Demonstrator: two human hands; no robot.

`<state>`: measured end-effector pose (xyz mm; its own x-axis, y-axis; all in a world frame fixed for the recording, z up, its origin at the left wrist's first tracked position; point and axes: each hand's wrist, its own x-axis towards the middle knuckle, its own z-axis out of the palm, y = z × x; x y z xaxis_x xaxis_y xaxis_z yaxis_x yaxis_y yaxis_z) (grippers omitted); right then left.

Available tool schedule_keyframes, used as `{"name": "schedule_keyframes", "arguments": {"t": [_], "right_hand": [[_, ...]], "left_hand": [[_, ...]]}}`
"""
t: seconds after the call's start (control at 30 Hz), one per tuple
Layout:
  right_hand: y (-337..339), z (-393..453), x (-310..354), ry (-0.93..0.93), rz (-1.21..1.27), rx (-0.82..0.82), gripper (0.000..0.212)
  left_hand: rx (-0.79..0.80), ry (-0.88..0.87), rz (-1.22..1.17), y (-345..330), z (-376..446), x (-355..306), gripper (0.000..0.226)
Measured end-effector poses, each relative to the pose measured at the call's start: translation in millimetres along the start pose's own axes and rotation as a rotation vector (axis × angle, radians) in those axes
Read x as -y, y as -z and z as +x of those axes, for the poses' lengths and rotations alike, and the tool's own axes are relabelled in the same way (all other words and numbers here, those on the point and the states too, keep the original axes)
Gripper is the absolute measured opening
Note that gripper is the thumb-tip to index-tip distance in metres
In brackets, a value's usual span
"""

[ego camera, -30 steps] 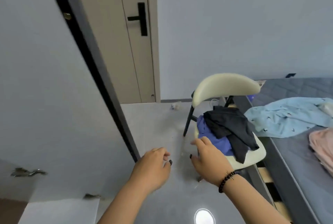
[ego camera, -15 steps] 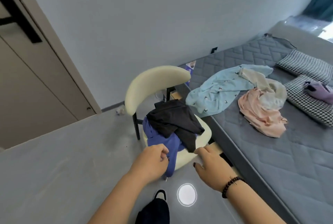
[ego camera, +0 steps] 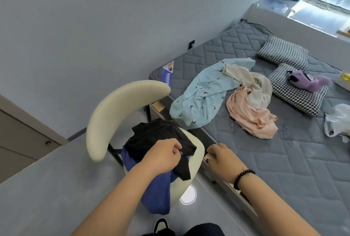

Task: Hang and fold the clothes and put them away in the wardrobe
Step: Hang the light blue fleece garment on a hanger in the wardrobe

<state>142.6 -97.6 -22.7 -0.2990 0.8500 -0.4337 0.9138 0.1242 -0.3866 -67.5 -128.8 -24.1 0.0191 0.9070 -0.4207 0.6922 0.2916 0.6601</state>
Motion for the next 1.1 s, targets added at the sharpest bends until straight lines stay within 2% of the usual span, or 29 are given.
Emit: {"name": "schedule_keyframes", "arguments": {"t": [0.23,0.47,0.53,0.7,0.8,0.9,1.0,1.1], "right_hand": [[44.3,85.4,-32.3,-0.047,0.051,0.061,0.031],[73.0,216.1,-93.3,-0.133,0.195,0.149,0.035],[73.0,254.7,-114.9,-0.196,0.295,0.185,0.036],[68.8,334.8,-160.9,-0.46,0.642,0.296,0.024],[59.0,376.0,-185.3,-0.618,0.806,0.349,0.03],[42.5,405.4,-203.9,-0.758,0.968,0.347,0.041],[24.8,427.1,-214.1,-0.833,1.055,0.326,0.029],[5.5,449.9,-220.8,-0.902,1.156,0.29,0.04]], "left_hand": [[0.069,0.012,-0.09,22.0,99.2,-37.1,0.021],[0.093,0.173,-0.174,11.3,210.4,-61.1,0.02],[0.078,0.241,-0.221,3.6,242.5,-68.4,0.02],[0.081,0.339,-0.28,-22.4,315.3,-84.0,0.015],[0.07,0.403,-0.311,-43.8,350.9,-83.4,0.014],[0.055,0.456,-0.349,-64.1,376.1,-81.6,0.016],[0.048,0.491,-0.389,-77.2,390.5,-80.2,0.019],[0.041,0.515,-0.42,-83.3,405.6,-74.8,0.018]]}}
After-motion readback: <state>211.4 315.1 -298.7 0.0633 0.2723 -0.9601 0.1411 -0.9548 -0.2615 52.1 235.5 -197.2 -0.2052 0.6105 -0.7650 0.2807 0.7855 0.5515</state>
